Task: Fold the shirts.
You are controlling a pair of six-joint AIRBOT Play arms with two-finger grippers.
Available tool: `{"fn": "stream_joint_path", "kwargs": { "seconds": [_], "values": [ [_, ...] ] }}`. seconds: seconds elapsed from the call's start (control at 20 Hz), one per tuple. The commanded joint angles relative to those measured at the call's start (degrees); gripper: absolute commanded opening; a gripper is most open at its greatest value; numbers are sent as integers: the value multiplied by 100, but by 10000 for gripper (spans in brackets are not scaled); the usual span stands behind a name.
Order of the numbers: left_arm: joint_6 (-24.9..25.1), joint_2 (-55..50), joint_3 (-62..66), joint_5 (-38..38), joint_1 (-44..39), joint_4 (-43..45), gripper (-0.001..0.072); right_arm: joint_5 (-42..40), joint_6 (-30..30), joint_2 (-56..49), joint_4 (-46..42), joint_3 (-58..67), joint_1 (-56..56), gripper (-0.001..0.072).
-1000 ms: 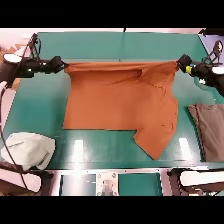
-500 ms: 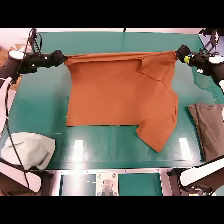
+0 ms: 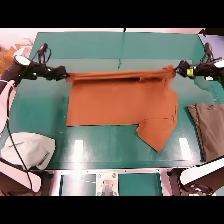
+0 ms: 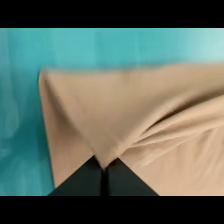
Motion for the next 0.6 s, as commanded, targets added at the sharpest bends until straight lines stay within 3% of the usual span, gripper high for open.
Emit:
{"fn": "stream_joint_path", "kwargs": {
  "seconds": [0.0,0.55],
  "values": [
    [-83,-2,-415,-278,-2,203,20,579,328,46,-658,-378,-87,15],
    [-254,-72,-610,-673,-127,214,20,407,328,39,-660,-802,-90,17]
  ]
}}
